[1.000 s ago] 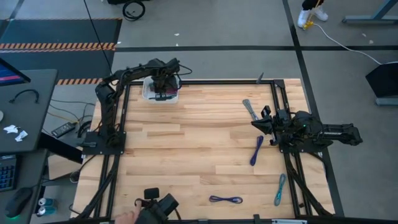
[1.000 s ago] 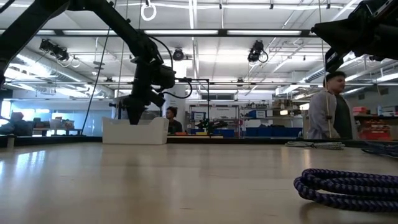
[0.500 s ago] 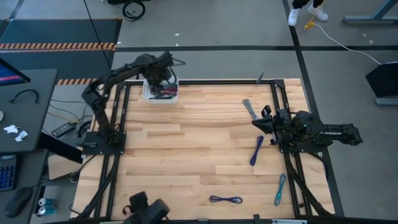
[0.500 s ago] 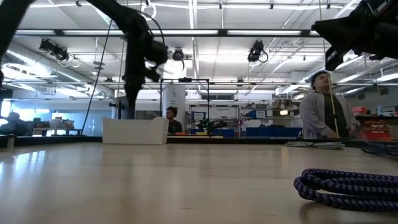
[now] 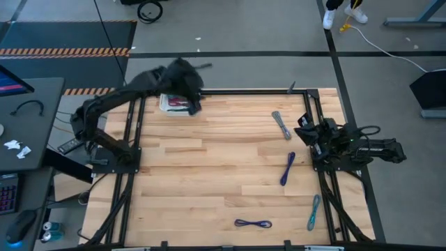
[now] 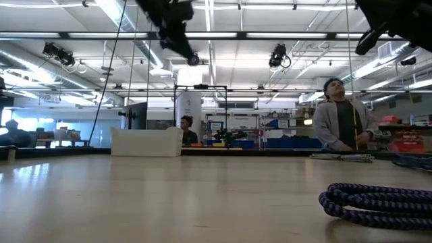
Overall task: Pick and place USB-C Cables
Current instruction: Put the top blue USB cable into the white bin
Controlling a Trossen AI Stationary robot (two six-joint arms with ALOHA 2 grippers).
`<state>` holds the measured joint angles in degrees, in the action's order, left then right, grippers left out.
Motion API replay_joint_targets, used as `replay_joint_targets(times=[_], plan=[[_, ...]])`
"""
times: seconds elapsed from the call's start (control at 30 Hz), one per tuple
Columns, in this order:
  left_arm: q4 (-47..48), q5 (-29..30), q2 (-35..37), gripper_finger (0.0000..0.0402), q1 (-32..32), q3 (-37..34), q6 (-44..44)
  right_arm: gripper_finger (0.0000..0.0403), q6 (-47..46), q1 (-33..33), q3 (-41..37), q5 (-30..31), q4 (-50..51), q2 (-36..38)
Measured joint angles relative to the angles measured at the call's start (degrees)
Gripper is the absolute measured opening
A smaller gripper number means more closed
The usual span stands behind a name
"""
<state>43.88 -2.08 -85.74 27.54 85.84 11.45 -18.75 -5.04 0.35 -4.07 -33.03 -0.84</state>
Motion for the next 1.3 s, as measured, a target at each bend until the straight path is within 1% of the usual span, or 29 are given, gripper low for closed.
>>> replay_joint_targets(times=[0.1,0.23,0.3,0.33,0.37,0.43,0.5,0.57,0.63,0.73,0.83,0.9,1.03,1.13,1.2,1.3], plan=[[-3.36,2.24,-0.53,0.0118,-7.2,-0.02,-1.49,0.0023,-2.56,0.0,0.0,-0.06,-2.28,0.02],[-6.41,9.09,-2.67,0.0102,-15.58,-0.09,-2.6,0.0023,-2.59,0.0,0.0,-0.07,-5.2,0.0],[-8.54,11.5,-3.58,0.0095,-18.7,-0.25,-3.61,0.0023,-2.73,0.01,0.0,-0.08,-6.49,0.02],[-11.06,12.3,-3.78,0.0091,-20.22,-1.42,-3.82,0.0023,-3.32,0.0,0.0,-0.08,-6.57,0.02],[-14.73,12.61,-3.8,0.0087,-21.43,-3.54,-4.09,0.0023,-3.84,0.02,-0.01,-0.29,-6.38,0.02],[-23.33,12.8,-3.84,0.0079,-23.47,-9.34,-4.79,0.0023,-4.01,0.02,-0.01,-2.63,-6.02,0.0],[-32.82,12.79,-3.84,0.0071,-24.84,-16.28,-5.36,0.0023,-3.97,0.04,-0.01,-5.18,-4.56,0.0],[-43.78,12.81,-3.84,0.0064,-25.51,-23.53,-7.71,0.0023,-3.76,0.04,-0.01,-6.29,-3.07,0.0],[-56.46,12.65,-3.91,0.0058,-25.62,-30.89,-11.83,0.0023,-2.83,0.02,0.51,-5.89,1.41,0.0],[-75.05,11.25,-4.04,0.0052,-25.87,-41.19,-17.45,0.0023,-0.05,0.02,2.96,-3.52,12.1,-0.12],[-89.99,11.12,-4.04,0.0051,-26.54,-49.37,-21.52,0.0023,2.0,0.02,6.49,-0.78,24.1,-1.22],[-97.3,11.22,-4.02,0.0051,-27.1,-53.47,-22.92,0.0023,2.29,0.02,8.98,-0.05,31.17,-2.77],[-104.24,14.03,-4.01,0.005,-28.09,-58.75,-24.03,0.0023,0.86,0.16,14.9,-0.05,43.88,-8.21],[-105.26,15.41,-3.99,0.0048,-28.18,-60.53,-25.47,0.0023,-0.22,1.32,19.35,-0.05,53.43,-14.49],[-105.21,15.45,-3.99,0.0049,-28.18,-61.02,-26.2,0.0023,-0.6,2.62,21.46,-0.46,56.64,-19.41],[-105.02,15.43,-3.99,0.005,-28.16,-61.0,-26.1,0.0023,1.32,5.04,23.58,-3.61,58.55,-27.32]])
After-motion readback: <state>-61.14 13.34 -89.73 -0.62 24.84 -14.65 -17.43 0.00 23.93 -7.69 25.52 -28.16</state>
